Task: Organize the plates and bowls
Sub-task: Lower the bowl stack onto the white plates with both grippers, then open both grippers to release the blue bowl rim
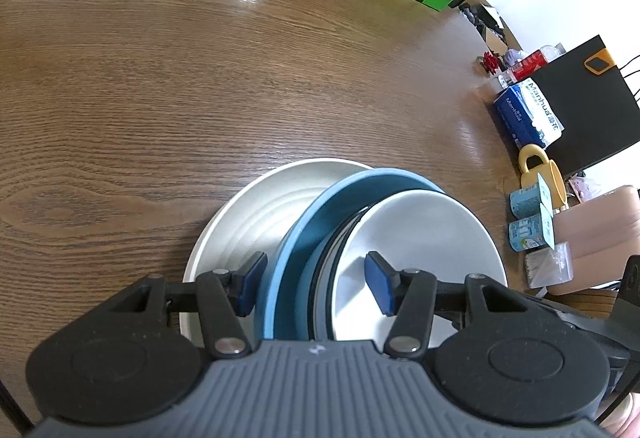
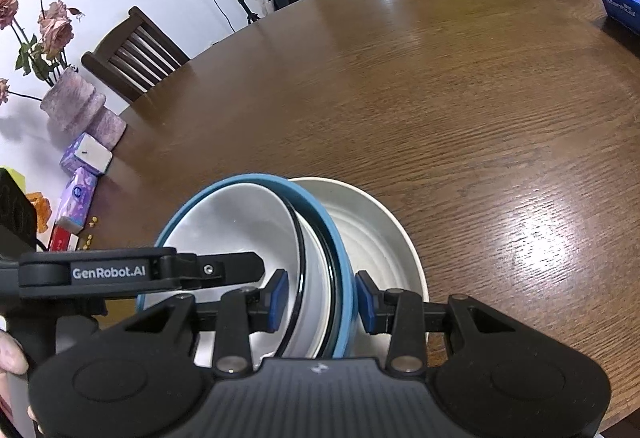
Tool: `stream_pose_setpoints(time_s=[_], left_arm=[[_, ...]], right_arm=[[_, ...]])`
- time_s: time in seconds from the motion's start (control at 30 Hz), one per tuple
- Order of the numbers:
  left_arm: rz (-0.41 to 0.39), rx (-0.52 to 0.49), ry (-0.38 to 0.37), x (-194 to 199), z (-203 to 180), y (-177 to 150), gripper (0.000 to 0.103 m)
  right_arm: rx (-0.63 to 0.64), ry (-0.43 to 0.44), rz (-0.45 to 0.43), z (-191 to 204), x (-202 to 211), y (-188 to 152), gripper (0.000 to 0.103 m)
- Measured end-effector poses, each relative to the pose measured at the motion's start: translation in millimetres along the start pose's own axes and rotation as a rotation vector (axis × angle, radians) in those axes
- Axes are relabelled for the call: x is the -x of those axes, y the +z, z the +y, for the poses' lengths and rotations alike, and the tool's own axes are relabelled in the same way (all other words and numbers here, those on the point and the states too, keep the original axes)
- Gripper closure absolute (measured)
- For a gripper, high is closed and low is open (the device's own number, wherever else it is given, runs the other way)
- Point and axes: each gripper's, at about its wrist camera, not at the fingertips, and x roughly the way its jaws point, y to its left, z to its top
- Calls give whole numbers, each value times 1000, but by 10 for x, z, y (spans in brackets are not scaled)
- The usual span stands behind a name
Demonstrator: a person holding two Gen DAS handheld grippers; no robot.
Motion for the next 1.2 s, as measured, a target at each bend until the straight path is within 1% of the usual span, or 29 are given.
stream_pose_setpoints(time_s=[0.1, 0.2, 0.23, 0.27, 0.3, 0.33, 0.37, 0.4, 0.47, 0.5, 0.53, 0.57, 0.67, 0.7, 0.73, 0.77, 0.8, 0.83, 0.9, 1.0, 1.07, 1.1, 1.2], left_arm=[[-17, 6, 6, 25, -3, -1, 46], [-56, -5, 11, 111, -48, -3, 37], [-69, -10, 19, 141, -71, -6, 31], [-82, -14, 26, 171, -89, -14, 29], [-93, -15, 31, 199, -104, -20, 28], [-103, -15, 38, 226, -119, -25, 25], [-115, -15, 49, 257, -135, -34, 20], [-129, -16, 60, 298, -146, -46, 19], [-155, -24, 80, 385, -184, -73, 13], [-171, -29, 94, 441, -203, -90, 10], [-188, -34, 107, 497, -218, -113, 3], [-212, -38, 119, 560, -236, -135, 0], [-278, -58, 143, 747, -280, -210, 0], [-302, -67, 150, 800, -299, -237, 0], [-323, -74, 156, 843, -320, -259, 0], [-346, -83, 168, 888, -338, -289, 0], [-362, -88, 175, 924, -350, -315, 0], [-377, -90, 180, 960, -357, -346, 0], [-404, -88, 186, 1029, -365, -436, 0], [-453, -101, 212, 1142, -392, -636, 0], [-492, -113, 234, 1243, -397, -810, 0], [-510, -114, 243, 1297, -400, -904, 0], [-549, -122, 278, 1477, -409, -1205, 0]], right_arm=[[7, 6, 2, 3, -4, 5, 66], [33, 5, 2, 44, 8, 11, 64], [40, 8, -1, 45, 25, 14, 64], [50, 19, -16, 35, 81, 21, 59], [50, 19, -16, 35, 81, 21, 56], [66, 30, -36, 37, 143, 38, 51], [66, 30, -36, 37, 143, 38, 48], [84, 44, -50, 39, 209, 59, 45], [92, 49, -58, 39, 242, 72, 31], [102, 56, -72, 36, 285, 76, 28], [110, 61, -84, 26, 322, 83, 23], [117, 65, -96, 20, 359, 93, 20], [148, 75, -149, 18, 502, 100, 18], [148, 75, -149, 18, 502, 100, 17], [158, 65, -170, 26, 547, 88, 12], [166, 55, -190, 30, 595, 72, 5], [191, 35, -232, 50, 694, 25, 2], [191, 35, -232, 50, 694, 25, 0], [218, -2, -270, 72, 806, -50, 0], [227, -33, -294, 73, 945, -151, 0], [237, -65, -318, 77, 1076, -307, 0], [237, -65, -318, 77, 1076, -307, 0], [240, -91, -342, 113, 1191, -517, 0]])
